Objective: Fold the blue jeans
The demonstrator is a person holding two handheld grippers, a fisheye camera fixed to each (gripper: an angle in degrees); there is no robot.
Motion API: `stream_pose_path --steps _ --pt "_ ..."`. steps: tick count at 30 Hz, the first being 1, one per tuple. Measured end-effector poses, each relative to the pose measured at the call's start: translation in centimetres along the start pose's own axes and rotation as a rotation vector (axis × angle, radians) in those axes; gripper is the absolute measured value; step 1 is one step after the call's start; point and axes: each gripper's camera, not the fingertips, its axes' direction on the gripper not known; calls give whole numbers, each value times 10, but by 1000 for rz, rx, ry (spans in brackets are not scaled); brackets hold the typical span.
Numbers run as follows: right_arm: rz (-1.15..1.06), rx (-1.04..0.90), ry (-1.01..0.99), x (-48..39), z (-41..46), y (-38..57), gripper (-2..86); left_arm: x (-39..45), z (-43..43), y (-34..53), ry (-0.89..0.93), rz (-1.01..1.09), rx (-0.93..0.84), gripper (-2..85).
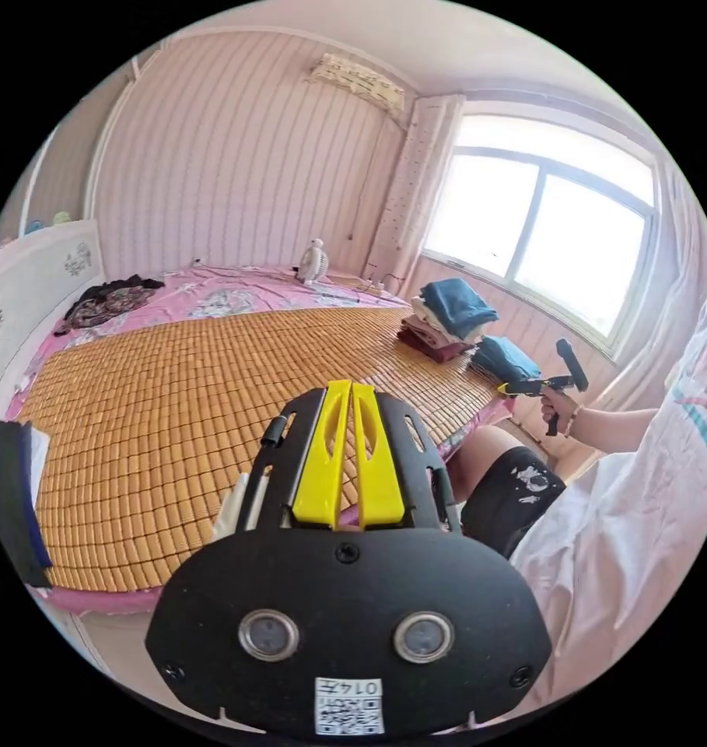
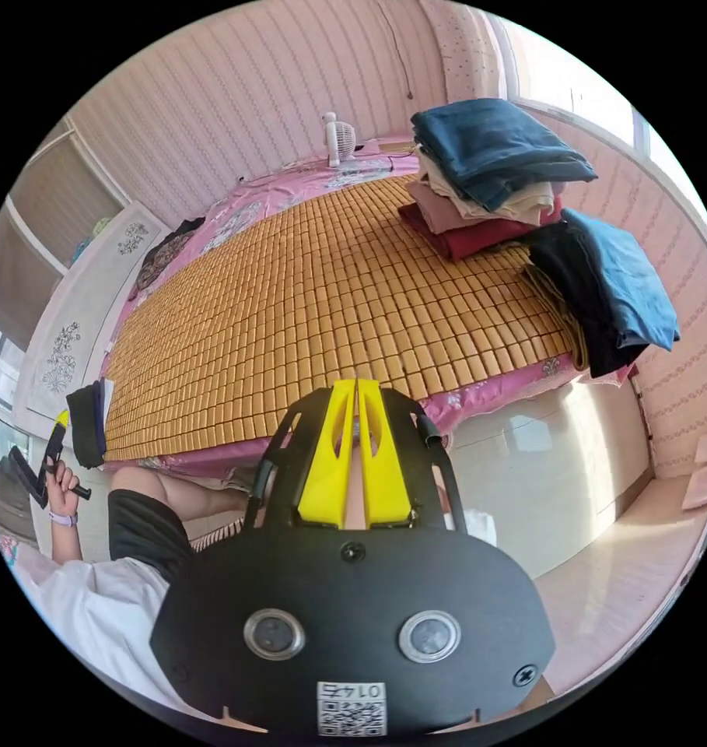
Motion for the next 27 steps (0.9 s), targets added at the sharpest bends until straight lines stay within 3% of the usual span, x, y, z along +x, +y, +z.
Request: stream_pose_path --steps 5,9,15,22,27 --pt "53 72 91 78 -21 42 56 101 116 -37 189 208 -65 59" --pt "171 147 306 144 -40 63 69 185 215 -67 387 359 -185 91" --pt "182 176 433 229 -46 55 118 306 344 -107 508 578 -237 115" --pt "173 73 381 313 -17 24 164 439 492 -137 617 696 -281 121" --pt "187 1 365 370 13 16 90 493 557 -151 616 710 -320 131"
